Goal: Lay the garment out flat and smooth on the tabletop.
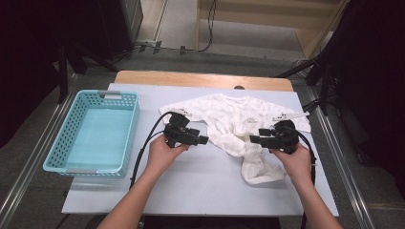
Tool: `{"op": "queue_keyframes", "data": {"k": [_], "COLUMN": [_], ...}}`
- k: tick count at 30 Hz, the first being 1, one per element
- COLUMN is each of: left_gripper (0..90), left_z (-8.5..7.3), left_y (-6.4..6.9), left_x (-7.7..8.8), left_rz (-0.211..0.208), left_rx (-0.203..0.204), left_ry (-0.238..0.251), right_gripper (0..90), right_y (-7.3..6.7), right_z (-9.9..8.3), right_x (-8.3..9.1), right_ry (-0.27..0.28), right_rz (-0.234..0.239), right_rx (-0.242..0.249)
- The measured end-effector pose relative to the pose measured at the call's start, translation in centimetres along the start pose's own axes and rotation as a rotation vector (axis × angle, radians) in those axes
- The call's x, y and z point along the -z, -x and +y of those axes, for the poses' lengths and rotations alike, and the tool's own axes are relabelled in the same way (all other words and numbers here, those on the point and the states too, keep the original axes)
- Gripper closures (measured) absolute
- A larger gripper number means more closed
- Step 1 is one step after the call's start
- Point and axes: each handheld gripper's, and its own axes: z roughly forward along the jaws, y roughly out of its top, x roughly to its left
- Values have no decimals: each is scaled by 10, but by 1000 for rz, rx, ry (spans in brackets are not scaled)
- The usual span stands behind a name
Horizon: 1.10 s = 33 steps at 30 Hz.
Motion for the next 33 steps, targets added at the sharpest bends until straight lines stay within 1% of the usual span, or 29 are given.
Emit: {"op": "queue_keyframes", "data": {"k": [5, 8, 9, 14, 20, 22, 25, 27, 29, 30, 31, 32, 33], "left_gripper": [417, 416, 417, 416, 416, 417, 416, 417, 417, 417, 417, 418, 417], "left_z": [-2, -5, -6, -10, -14, -16, -18, -20, -21, -22, -22, -22, -23], "left_y": [5, 6, 6, 7, 8, 9, 9, 9, 8, 8, 8, 7, 7], "left_x": [1, 2, 2, 6, 10, 11, 13, 15, 17, 18, 18, 19, 19], "left_rz": [0, -1, 0, 8, 14, 18, 21, 26, 24, 23, 24, 24, 24], "left_rx": [-6, -2, -5, 3, 4, 7, 8, 10, 15, 18, 17, 16, 19], "left_ry": [0, 1, 2, 9, 11, 10, 12, 14, 19, 21, 22, 22, 23], "right_gripper": [410, 430, 435, 454, 471, 475, 482, 485, 488, 489, 497, 506, 511], "right_y": [-2, -2, -2, -2, -2, -2, 0, 4, 9, 11, 13, 15, 18], "right_z": [13, 20, 21, 26, 32, 33, 32, 30, 28, 26, 25, 23, 22], "right_x": [-8, -13, -14, -22, -34, -39, -49, -55, -60, -62, -64, -65, -67], "right_ry": [-4, -7, -12, -25, -31, -44, -69, -89, -111, -124, -132, -139, -146], "right_rz": [11, 22, 26, 43, 70, 73, 70, 58, 48, 45, 47, 40, 31], "right_rx": [36, 46, 46, 55, 73, 78, 82, 89, 87, 74, 70, 65, 70]}}
